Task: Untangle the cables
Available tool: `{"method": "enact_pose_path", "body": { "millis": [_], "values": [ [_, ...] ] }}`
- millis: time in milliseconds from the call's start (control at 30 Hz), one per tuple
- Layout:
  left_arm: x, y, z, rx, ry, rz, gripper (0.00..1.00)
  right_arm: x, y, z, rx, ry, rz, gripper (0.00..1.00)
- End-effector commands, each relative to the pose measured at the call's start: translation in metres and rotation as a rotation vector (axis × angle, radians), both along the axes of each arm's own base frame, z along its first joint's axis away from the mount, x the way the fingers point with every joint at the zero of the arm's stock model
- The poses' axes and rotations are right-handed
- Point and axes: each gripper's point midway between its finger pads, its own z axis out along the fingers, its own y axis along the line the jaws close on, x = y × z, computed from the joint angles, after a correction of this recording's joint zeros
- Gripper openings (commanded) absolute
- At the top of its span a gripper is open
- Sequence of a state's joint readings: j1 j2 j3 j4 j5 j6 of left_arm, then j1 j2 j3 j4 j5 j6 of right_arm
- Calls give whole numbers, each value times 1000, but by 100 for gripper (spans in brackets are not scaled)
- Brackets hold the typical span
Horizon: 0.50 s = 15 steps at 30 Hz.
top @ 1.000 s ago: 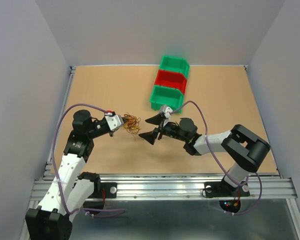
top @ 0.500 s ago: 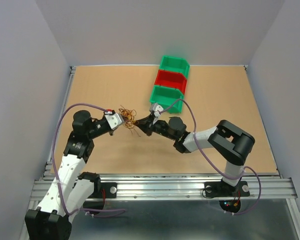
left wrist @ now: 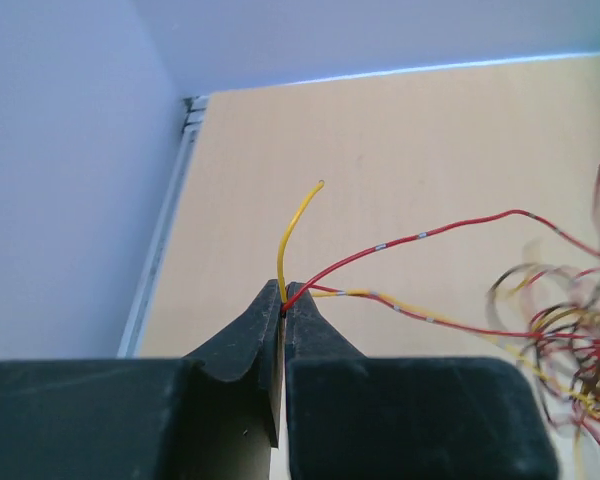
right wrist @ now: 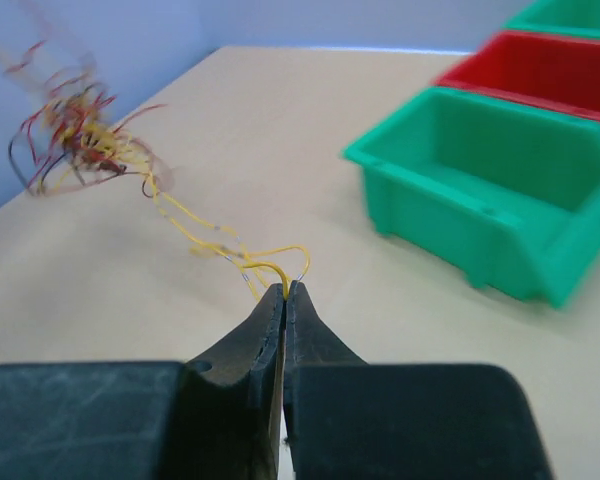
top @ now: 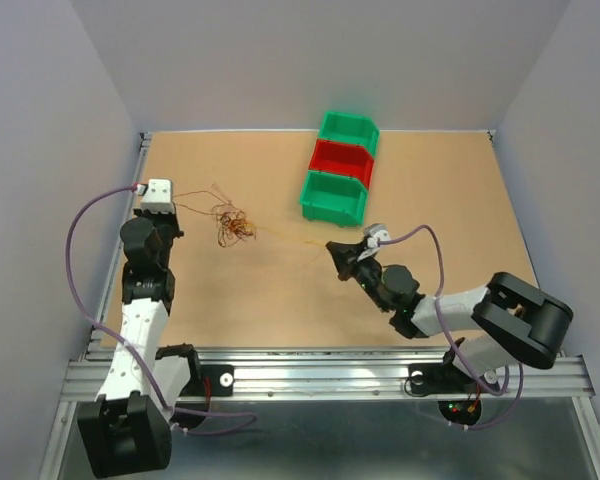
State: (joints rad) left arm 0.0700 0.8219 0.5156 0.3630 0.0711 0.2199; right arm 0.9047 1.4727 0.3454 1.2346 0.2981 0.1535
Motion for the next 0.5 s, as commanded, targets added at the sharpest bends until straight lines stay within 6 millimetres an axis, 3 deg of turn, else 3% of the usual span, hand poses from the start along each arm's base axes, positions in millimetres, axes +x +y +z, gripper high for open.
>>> {"method": "enact_pose_path", "body": {
  "millis": [0, 67, 133, 367, 433, 467],
  "values": [
    [17, 42, 48, -107, -123, 118, 0, 10, -106, 12, 173, 36, -475, 1],
    [23, 43, 35, -129, -79, 55, 0, -1, -132, 23, 219, 9, -524, 1],
    [24, 24, 33, -119, -70, -64, 0, -9, -138, 32, 237, -6, -507, 1],
    [16, 15, 39, -87, -107, -106, 0, -16, -138, 35, 242, -1, -468, 1],
    [13, 3, 37, -71, -106, -177, 0, -15, -134, 36, 222, -4, -452, 3],
    [7, -19, 39, -60, -109, -307, 0, -14, -127, 34, 177, -10, -423, 10]
  ]
}}
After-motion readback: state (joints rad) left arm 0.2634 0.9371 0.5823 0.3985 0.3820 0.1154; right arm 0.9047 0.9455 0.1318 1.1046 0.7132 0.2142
